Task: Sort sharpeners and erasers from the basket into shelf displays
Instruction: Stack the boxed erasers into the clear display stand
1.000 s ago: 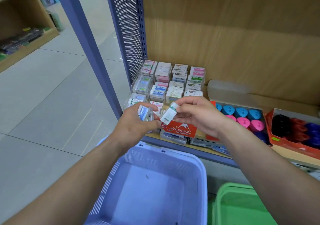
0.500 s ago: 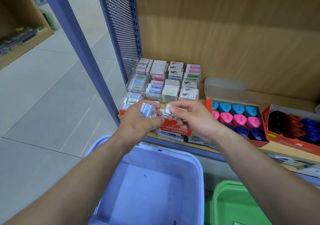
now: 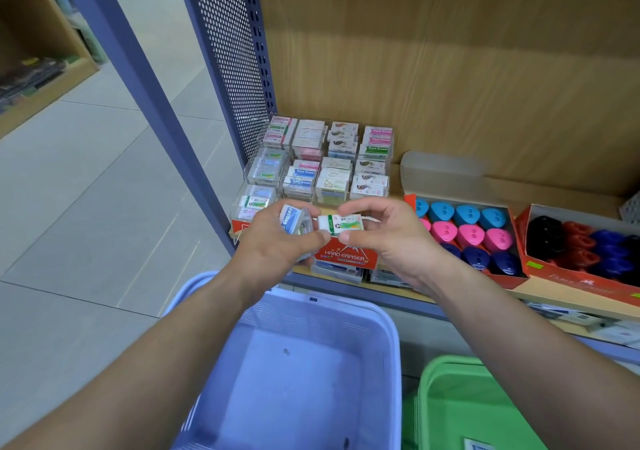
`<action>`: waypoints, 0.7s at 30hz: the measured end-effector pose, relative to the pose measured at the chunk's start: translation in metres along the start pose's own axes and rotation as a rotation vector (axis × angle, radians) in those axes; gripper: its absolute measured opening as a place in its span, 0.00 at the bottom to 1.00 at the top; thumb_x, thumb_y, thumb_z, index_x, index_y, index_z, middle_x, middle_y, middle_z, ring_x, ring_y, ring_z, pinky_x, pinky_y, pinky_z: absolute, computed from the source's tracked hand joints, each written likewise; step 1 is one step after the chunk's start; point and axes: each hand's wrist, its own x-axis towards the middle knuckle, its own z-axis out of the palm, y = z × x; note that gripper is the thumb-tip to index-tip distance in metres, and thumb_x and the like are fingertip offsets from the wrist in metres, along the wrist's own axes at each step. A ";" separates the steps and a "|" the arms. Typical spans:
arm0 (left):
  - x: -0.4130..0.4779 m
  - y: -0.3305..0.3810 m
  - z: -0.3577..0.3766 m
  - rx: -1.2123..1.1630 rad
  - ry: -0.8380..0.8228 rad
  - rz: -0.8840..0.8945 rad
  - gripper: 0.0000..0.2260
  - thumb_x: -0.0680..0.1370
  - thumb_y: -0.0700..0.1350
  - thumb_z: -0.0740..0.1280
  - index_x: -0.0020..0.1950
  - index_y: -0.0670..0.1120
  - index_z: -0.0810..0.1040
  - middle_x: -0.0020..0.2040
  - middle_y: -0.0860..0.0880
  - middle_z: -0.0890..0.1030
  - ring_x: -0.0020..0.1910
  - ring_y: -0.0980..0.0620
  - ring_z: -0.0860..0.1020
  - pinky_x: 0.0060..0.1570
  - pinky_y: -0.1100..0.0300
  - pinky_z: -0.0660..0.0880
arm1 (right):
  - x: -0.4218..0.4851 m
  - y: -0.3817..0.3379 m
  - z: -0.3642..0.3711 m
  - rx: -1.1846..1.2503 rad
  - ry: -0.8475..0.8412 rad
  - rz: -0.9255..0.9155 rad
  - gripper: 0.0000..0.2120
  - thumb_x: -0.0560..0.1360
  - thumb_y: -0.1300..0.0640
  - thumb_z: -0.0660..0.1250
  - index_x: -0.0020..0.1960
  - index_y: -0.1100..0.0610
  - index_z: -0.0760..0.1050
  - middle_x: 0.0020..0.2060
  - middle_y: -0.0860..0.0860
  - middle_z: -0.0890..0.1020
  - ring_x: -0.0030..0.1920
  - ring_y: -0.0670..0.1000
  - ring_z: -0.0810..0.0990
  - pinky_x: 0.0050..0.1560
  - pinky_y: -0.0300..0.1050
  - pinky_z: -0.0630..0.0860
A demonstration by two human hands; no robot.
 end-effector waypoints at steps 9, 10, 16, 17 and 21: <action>-0.001 -0.004 -0.004 0.086 0.004 0.019 0.10 0.74 0.35 0.74 0.53 0.44 0.80 0.39 0.47 0.80 0.26 0.57 0.78 0.29 0.65 0.75 | -0.002 0.007 -0.002 -0.134 -0.107 0.062 0.10 0.75 0.68 0.73 0.52 0.55 0.83 0.50 0.52 0.85 0.47 0.52 0.84 0.48 0.48 0.83; 0.000 -0.007 -0.006 0.113 0.000 0.011 0.10 0.74 0.35 0.75 0.52 0.45 0.80 0.39 0.48 0.80 0.27 0.57 0.78 0.30 0.64 0.76 | -0.003 0.010 -0.003 -0.148 -0.119 0.084 0.10 0.75 0.67 0.72 0.53 0.55 0.83 0.49 0.54 0.85 0.46 0.53 0.85 0.48 0.49 0.83; -0.003 -0.020 -0.028 0.182 0.021 -0.055 0.10 0.74 0.39 0.75 0.53 0.48 0.82 0.41 0.48 0.81 0.36 0.50 0.80 0.29 0.67 0.75 | -0.008 0.024 -0.014 -0.345 -0.039 0.152 0.08 0.75 0.63 0.75 0.53 0.56 0.83 0.38 0.49 0.84 0.37 0.48 0.80 0.38 0.41 0.78; -0.004 -0.022 -0.033 0.186 0.028 -0.057 0.09 0.74 0.39 0.75 0.53 0.48 0.81 0.42 0.46 0.81 0.37 0.49 0.80 0.29 0.67 0.75 | -0.005 0.026 -0.015 -0.356 -0.016 0.153 0.07 0.74 0.63 0.75 0.52 0.55 0.83 0.40 0.50 0.85 0.37 0.48 0.81 0.38 0.40 0.78; -0.008 -0.030 -0.052 0.205 0.056 -0.073 0.08 0.75 0.38 0.75 0.52 0.47 0.81 0.41 0.45 0.79 0.33 0.53 0.78 0.25 0.71 0.70 | 0.024 0.034 -0.009 -0.512 0.096 0.070 0.07 0.74 0.59 0.75 0.48 0.49 0.83 0.46 0.48 0.85 0.45 0.49 0.83 0.48 0.46 0.81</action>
